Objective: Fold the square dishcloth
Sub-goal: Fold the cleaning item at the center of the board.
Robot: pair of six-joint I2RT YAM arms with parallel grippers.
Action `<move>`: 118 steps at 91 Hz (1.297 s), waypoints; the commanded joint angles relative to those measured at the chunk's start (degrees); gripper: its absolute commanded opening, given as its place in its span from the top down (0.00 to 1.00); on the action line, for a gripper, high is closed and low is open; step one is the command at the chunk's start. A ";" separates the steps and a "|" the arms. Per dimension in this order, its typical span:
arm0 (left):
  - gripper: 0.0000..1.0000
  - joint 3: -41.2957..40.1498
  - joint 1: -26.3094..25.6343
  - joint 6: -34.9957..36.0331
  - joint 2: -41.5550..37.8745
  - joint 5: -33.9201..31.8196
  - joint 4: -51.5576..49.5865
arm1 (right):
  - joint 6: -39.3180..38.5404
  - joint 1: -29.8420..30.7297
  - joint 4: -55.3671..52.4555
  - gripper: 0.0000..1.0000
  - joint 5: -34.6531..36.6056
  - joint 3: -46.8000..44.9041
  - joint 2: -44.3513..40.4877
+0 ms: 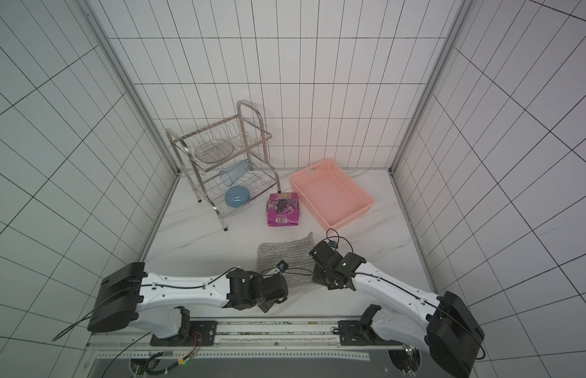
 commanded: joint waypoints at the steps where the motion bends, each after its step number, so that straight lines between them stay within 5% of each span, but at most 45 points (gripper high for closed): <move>1: 1.00 2.60 0.36 3.05 -2.05 0.91 -0.66 | -2.31 -0.17 -5.50 1.00 4.15 3.01 -0.43; 54: 1.00 5.21 4.35 6.93 -6.56 12.72 0.01 | -3.89 -2.99 -19.44 1.00 8.19 11.18 -2.28; 84: 1.00 1.63 16.88 9.47 -6.92 30.87 8.69 | -12.54 -7.21 -17.85 1.00 8.29 20.06 8.12; 118: 1.00 2.17 27.46 9.73 0.26 40.61 14.27 | -21.17 -13.14 -15.23 1.00 4.58 29.51 22.21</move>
